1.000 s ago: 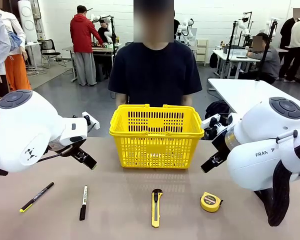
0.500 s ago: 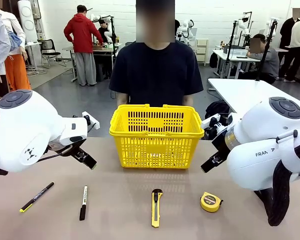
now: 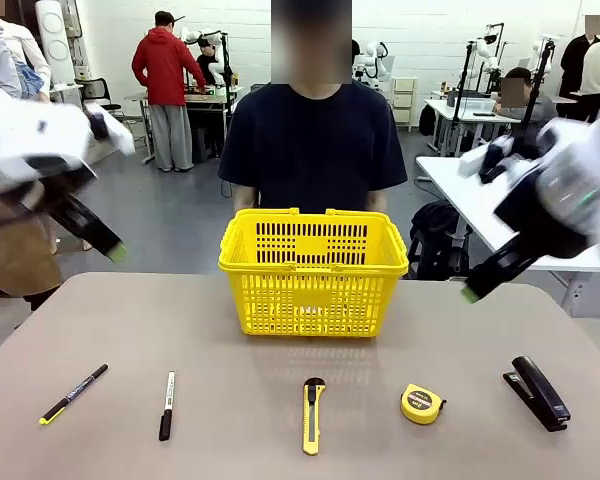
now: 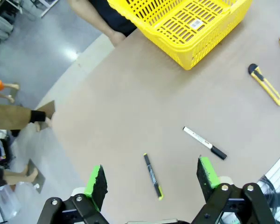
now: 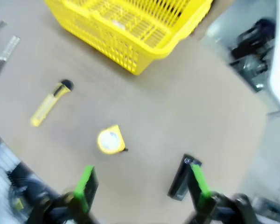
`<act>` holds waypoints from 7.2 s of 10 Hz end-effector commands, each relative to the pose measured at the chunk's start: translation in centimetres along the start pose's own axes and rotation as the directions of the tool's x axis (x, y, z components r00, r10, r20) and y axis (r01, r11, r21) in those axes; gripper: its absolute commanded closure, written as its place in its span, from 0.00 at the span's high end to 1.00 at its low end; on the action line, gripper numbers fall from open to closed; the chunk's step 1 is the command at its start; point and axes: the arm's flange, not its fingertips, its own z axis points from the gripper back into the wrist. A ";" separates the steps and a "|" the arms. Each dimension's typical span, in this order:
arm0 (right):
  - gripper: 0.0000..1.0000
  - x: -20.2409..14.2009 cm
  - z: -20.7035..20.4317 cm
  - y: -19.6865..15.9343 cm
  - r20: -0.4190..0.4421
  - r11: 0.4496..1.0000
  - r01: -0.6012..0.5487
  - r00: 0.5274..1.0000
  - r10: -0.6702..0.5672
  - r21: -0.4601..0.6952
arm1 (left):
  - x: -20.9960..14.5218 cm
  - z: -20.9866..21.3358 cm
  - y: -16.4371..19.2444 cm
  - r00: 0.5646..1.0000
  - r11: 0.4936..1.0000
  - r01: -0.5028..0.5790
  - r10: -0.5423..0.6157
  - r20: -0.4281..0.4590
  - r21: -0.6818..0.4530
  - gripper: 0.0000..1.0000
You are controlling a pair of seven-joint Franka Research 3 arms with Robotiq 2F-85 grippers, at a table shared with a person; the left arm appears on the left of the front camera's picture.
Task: Place the items the person wants into the basket.
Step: Pick up the item the person points to and place it in the Market Basket.
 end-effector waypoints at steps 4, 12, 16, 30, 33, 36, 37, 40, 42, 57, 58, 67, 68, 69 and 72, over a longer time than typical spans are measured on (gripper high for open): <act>1.00 1.3 10.5 2.5 0.078 0.983 0.024 0.997 -0.010 -0.184 | 2.7 5.4 2.3 0.999 0.999 -0.002 -0.001 0.045 0.052 1.00; 1.00 -5.7 9.0 -13.1 0.291 0.690 -0.251 0.955 0.061 0.678 | -1.0 5.1 11.6 0.981 0.925 0.058 0.018 0.195 -0.375 1.00; 1.00 -14.0 8.1 -22.5 0.477 0.709 -0.239 0.865 -0.155 0.663 | -9.4 2.4 21.8 0.903 0.818 -0.032 0.270 0.335 -0.575 1.00; 1.00 -24.4 13.4 -27.1 0.446 0.842 0.068 0.824 -0.349 0.535 | -20.3 7.9 24.1 0.886 0.808 -0.079 0.325 0.330 -0.583 1.00; 1.00 -24.4 13.4 -27.1 0.446 0.842 0.068 0.824 -0.349 0.535 | -20.3 7.9 24.1 0.886 0.808 -0.079 0.325 0.330 -0.583 1.00; 1.00 -24.4 13.4 -27.1 0.446 0.842 0.068 0.824 -0.349 0.535 | -20.3 7.9 24.1 0.886 0.808 -0.079 0.325 0.330 -0.583 1.00; 1.00 -24.4 13.4 -27.1 0.446 0.842 0.068 0.824 -0.349 0.535 | -20.3 7.9 24.1 0.886 0.808 -0.079 0.325 0.330 -0.583 1.00; 1.00 -24.4 13.4 -27.1 0.446 0.842 0.068 0.824 -0.349 0.535 | -20.3 7.9 24.1 0.886 0.808 -0.079 0.325 0.330 -0.583 1.00; 1.00 -24.4 13.4 -27.1 0.446 0.842 0.068 0.824 -0.349 0.535 | -20.3 7.9 24.1 0.886 0.808 -0.079 0.325 0.330 -0.583 1.00; 1.00 -24.4 13.4 -27.1 0.446 0.842 0.068 0.824 -0.349 0.535 | 12.7 -2.6 -18.8 0.907 0.982 0.006 -0.085 -0.413 -0.190 1.00; 1.00 -24.4 13.4 -27.1 0.446 0.842 0.068 0.824 -0.349 0.535 | 12.3 -4.6 -20.6 0.914 0.982 -0.098 0.024 -0.405 -0.163 1.00; 1.00 -24.4 13.4 -27.1 0.446 0.842 0.068 0.824 -0.349 0.535 | 11.9 -7.5 -23.2 0.909 0.967 -0.196 0.116 -0.400 -0.165 1.00; 1.00 -24.4 13.4 -27.1 0.446 0.842 0.068 0.824 -0.349 0.535 | 11.7 -7.8 -23.1 0.910 0.963 -0.206 0.124 -0.395 -0.172 1.00; 1.00 -24.4 13.4 -27.1 0.446 0.842 0.068 0.824 -0.349 0.535 | 11.6 -9.8 -24.3 0.888 0.946 -0.302 0.234 -0.395 -0.117 1.00; 1.00 -24.4 13.4 -27.1 0.446 0.842 0.068 0.824 -0.349 0.535 | 10.0 -15.6 -29.1 0.784 0.866 -0.495 0.483 -0.389 0.078 1.00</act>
